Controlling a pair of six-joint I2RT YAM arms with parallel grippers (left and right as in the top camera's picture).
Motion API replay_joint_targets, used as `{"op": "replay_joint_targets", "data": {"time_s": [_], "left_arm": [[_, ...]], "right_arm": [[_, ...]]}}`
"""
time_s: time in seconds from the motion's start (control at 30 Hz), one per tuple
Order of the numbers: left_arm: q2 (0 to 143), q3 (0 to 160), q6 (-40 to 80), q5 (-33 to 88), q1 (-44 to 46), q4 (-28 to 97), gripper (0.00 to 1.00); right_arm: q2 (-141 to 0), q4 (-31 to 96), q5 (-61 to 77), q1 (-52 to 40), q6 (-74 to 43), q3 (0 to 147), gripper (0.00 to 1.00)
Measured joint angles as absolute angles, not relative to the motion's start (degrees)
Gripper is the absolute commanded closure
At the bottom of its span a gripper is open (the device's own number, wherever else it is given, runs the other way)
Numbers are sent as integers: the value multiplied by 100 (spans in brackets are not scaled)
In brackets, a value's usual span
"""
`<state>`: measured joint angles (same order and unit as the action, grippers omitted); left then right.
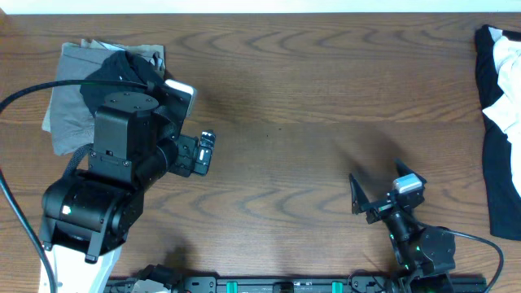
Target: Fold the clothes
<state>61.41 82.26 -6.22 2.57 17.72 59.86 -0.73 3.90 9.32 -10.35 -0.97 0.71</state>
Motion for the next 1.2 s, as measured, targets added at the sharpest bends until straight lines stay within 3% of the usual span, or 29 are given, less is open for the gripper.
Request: {"op": "replay_joint_targets", "data": {"time_s": [1.2], "left_arm": [[6141,8226,-624,257,1769,5970,2]], "right_arm": [[-69,316,1033,-1035,-97,58,1]]}}
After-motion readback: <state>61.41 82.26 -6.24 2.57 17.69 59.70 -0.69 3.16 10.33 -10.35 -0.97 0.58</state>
